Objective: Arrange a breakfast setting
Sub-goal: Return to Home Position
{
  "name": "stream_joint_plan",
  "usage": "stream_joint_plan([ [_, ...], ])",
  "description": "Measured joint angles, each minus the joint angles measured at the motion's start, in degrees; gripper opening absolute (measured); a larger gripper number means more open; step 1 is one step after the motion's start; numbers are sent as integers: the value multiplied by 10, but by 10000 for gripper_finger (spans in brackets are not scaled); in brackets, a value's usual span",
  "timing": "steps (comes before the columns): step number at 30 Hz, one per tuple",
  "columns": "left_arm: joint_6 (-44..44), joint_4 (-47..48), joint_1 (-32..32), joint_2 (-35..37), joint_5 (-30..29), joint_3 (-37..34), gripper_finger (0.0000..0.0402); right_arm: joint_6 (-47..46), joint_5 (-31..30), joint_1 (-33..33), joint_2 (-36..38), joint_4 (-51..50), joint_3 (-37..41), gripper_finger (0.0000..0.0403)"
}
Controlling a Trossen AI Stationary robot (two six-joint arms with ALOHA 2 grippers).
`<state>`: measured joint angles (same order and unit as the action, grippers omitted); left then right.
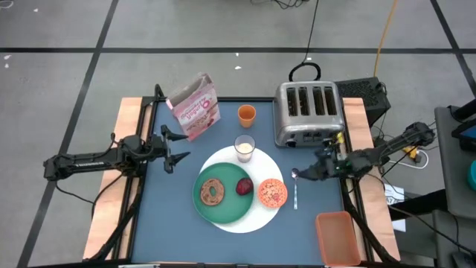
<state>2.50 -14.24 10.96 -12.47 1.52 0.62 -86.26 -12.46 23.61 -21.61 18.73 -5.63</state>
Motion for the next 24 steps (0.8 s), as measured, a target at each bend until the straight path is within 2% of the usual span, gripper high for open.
stream_joint_plan([
  [2,0,-4,0,0,0,0,321,90,-23,0,10,80,-1,141],
  [6,0,-10,0,0,0,0,321,318,-24,-3,26,230,-2,141],
  [10,0,-11,0,0,0,0,321,589,-24,-3,46,307,-2,141],
  [13,-2,-11,0,0,0,0,321,732,-25,-3,66,276,-2,141],
  [17,-2,-11,0,0,0,0,321,870,-31,-4,88,174,-2,141],
  [20,-3,-11,0,0,0,0,322,943,-68,-4,97,92,-2,141],
  [24,-7,-11,0,0,0,0,321,986,-135,-5,105,33,-2,141],
])
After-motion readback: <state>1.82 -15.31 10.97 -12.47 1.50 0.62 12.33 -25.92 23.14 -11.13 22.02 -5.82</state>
